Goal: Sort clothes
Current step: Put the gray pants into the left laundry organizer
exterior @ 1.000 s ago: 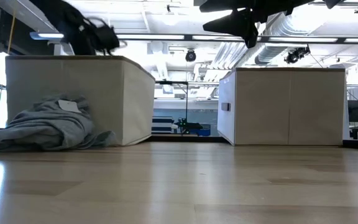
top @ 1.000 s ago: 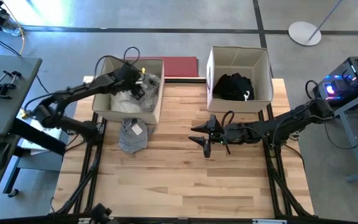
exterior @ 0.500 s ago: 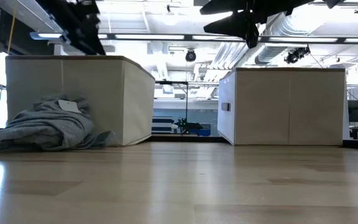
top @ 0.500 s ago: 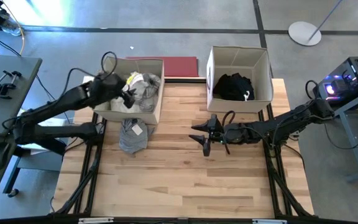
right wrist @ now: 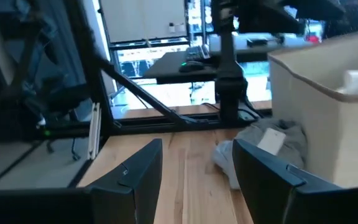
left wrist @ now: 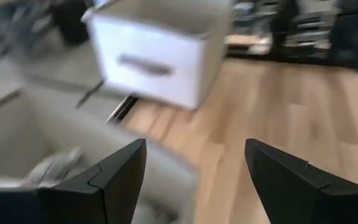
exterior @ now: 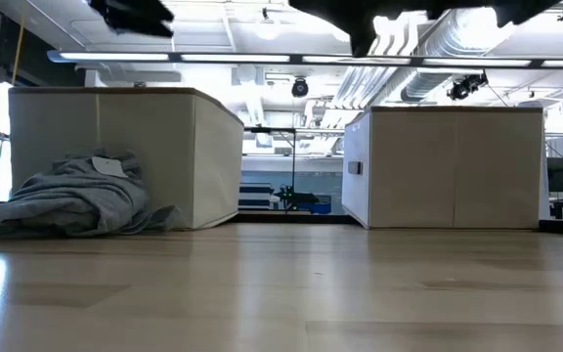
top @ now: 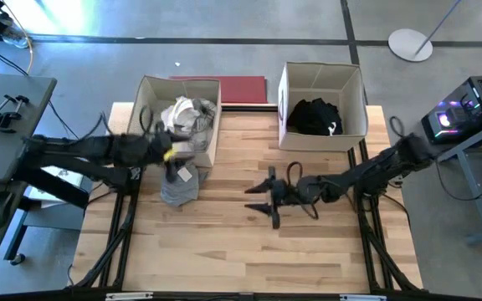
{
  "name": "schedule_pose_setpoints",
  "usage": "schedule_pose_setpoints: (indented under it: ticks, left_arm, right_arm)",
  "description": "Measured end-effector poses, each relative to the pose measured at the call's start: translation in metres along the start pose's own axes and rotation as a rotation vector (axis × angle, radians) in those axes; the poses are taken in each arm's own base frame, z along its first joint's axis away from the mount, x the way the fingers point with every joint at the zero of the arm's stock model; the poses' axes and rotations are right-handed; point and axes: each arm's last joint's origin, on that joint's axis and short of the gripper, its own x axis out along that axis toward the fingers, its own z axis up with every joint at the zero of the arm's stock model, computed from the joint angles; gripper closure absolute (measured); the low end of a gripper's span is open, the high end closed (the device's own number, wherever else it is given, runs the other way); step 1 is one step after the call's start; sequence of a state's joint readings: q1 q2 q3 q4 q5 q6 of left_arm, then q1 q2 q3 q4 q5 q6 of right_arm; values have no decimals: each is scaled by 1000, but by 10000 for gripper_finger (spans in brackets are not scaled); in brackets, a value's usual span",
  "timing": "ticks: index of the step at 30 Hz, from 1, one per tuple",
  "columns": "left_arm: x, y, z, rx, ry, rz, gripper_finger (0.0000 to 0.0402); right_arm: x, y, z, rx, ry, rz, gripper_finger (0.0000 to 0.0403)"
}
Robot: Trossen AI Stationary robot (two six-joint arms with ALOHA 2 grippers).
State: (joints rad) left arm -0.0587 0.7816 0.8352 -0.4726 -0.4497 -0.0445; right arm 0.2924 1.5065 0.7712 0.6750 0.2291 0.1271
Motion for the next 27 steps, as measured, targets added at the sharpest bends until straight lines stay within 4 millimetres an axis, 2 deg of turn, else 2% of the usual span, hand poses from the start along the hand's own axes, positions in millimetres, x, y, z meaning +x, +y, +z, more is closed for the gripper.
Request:
schedule_pose_setpoints:
  ticks: [4,8,11,15,19,22,27]
  left_arm:
    - [-1,-31,-14,147,-74,-78,135]
    - [-3,-52,-39,237,-87,-17,135]
    - [-5,-64,-58,247,-99,-19,135]
    - [-11,-80,-77,198,-136,-118,135]
    - [-19,-95,-93,206,-154,-198,135]
    - [-28,-101,-95,214,-179,-184,135]
    - [-39,-105,-98,227,-216,-126,135]
  right_arm:
    - [15,6,-15,-65,-6,10,219]
    - [41,12,-13,-118,30,3,219]
    - [65,15,-12,-195,109,-7,219]
    - [102,14,-14,-256,226,-29,219]
    - [136,6,-31,-267,308,-53,216]
    - [159,-1,-43,-265,337,-69,198]
    - [190,-19,-58,-246,349,-131,140]
